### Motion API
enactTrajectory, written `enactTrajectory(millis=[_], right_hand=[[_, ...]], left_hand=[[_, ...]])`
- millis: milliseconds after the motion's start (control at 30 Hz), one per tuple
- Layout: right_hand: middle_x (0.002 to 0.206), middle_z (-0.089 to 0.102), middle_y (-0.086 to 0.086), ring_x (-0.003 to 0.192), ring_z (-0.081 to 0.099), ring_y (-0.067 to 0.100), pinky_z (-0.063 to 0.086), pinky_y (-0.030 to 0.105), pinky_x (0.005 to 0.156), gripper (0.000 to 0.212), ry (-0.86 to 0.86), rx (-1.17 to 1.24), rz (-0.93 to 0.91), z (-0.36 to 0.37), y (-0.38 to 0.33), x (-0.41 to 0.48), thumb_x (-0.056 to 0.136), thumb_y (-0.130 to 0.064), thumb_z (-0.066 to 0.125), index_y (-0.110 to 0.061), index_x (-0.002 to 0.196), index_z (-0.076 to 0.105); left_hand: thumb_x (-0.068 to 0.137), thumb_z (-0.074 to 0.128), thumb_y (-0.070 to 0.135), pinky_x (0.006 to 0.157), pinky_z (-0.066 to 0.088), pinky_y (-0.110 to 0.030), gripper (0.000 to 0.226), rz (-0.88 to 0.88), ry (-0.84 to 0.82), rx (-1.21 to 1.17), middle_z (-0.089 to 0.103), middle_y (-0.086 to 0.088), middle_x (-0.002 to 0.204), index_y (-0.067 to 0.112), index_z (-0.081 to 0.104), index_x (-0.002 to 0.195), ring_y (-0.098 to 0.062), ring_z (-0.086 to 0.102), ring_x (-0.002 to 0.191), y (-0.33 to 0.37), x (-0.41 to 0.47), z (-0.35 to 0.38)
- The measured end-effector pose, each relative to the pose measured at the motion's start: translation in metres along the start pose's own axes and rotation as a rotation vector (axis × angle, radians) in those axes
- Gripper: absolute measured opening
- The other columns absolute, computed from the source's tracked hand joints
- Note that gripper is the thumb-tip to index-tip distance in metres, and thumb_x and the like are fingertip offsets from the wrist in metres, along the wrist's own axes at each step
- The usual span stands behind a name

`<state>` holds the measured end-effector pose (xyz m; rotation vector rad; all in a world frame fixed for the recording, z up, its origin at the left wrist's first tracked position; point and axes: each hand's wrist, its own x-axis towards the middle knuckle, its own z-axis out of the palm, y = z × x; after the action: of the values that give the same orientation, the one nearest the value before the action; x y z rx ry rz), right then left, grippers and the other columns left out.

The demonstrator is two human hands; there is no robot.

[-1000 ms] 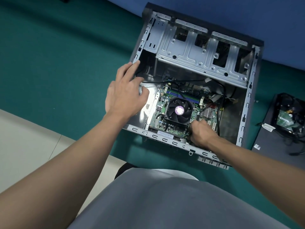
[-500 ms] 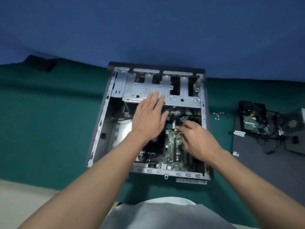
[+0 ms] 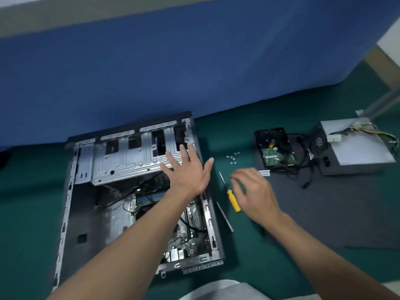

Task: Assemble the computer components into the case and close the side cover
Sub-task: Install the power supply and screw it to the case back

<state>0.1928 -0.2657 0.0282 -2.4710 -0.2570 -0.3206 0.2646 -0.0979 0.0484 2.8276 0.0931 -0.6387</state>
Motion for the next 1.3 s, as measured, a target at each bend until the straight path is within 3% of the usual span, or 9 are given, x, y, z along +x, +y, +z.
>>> enactTrajectory(millis=[100,300,400,533,667,800,900,1033,1300], right_hand=[[0.101,0.067,0.008,0.097,0.06,0.028,0.05,0.041,0.083,0.015,-0.171,-0.066,0.325,-0.005,0.045,0.002,0.09,-0.009,0.059,-0.004,0.1,0.07],[0.109,0.063,0.015,0.101,0.058,0.033,0.05,0.041,0.085,0.021,-0.293,-0.075,0.655,-0.002,0.095,0.003,0.092,-0.011,0.053,-0.005,0.104,0.069],[0.111,0.063,0.015,0.101,0.059,0.033,0.05,0.043,0.088,0.023,-0.224,-0.068,0.606,-0.01,0.107,0.004,0.092,-0.009,0.054,-0.002,0.109,0.067],[0.103,0.064,0.015,0.094,0.059,0.031,0.051,0.039,0.076,0.019,0.065,-0.212,0.455,-0.042,0.126,0.008,0.09,-0.009,0.058,0.001,0.104,0.065],[0.107,0.059,0.019,0.099,0.051,0.036,0.04,0.045,0.081,0.03,0.244,-0.509,0.573,-0.079,0.163,0.012,0.085,-0.022,0.064,0.001,0.104,0.061],[0.138,0.039,0.022,0.128,0.031,0.038,0.028,0.05,0.105,0.073,0.1,-0.607,0.89,-0.107,0.203,0.013,0.078,-0.055,0.065,-0.001,0.125,0.05],[0.156,0.01,0.016,0.142,0.004,0.042,0.009,0.052,0.115,0.096,-0.143,-0.545,1.08,-0.122,0.227,0.01,0.073,-0.079,0.052,-0.019,0.145,0.027],[0.16,-0.012,0.005,0.143,-0.013,0.041,0.007,0.056,0.116,0.094,-0.267,-0.484,1.02,-0.119,0.233,-0.013,0.079,-0.083,0.027,-0.032,0.152,-0.003],[0.16,0.003,0.011,0.141,0.002,0.046,0.012,0.058,0.11,0.088,-0.21,-0.608,0.984,-0.081,0.16,-0.071,0.081,-0.079,0.014,-0.028,0.152,0.001]], left_hand=[[0.096,0.019,0.065,0.11,-0.008,-0.067,0.086,-0.09,0.041,0.009,-0.011,-0.009,0.162,0.009,-0.014,0.152,-0.052,-0.017,0.141,0.02,0.006,0.006],[0.098,0.03,0.055,0.112,-0.002,-0.068,0.086,-0.154,0.198,0.062,0.0,-0.018,0.161,0.0,-0.012,0.15,-0.053,-0.009,0.142,0.038,0.006,0.026],[0.097,0.034,0.052,0.112,0.001,-0.067,0.086,-0.161,0.239,0.099,0.005,-0.018,0.161,0.001,-0.01,0.151,-0.052,-0.005,0.143,0.038,0.008,0.03],[0.093,0.046,0.047,0.116,0.006,-0.06,0.092,-0.154,0.258,0.146,0.005,-0.021,0.16,0.001,-0.009,0.151,-0.05,-0.002,0.144,0.038,0.009,0.03],[0.089,0.052,0.032,0.12,0.001,-0.046,0.09,0.03,0.314,0.253,-0.006,-0.024,0.159,-0.001,-0.004,0.151,-0.037,-0.008,0.148,0.038,0.006,0.032],[0.09,0.046,0.03,0.12,-0.003,-0.043,0.068,0.243,0.251,0.434,-0.008,-0.016,0.161,0.009,0.022,0.15,-0.029,-0.011,0.149,0.039,0.005,0.032],[0.09,0.045,0.032,0.119,-0.006,-0.045,0.048,0.268,0.223,0.442,-0.005,-0.007,0.163,0.014,0.046,0.135,-0.024,-0.012,0.149,0.041,-0.004,0.034],[0.093,0.042,0.035,0.117,-0.01,-0.049,0.039,0.294,0.19,0.452,0.007,-0.004,0.163,0.018,0.058,0.125,-0.019,-0.003,0.15,0.04,-0.016,0.038],[0.092,0.046,0.034,0.117,-0.008,-0.049,0.035,0.295,0.221,0.438,0.037,0.0,0.154,0.022,0.068,0.117,-0.018,0.027,0.143,0.038,-0.02,0.039]])
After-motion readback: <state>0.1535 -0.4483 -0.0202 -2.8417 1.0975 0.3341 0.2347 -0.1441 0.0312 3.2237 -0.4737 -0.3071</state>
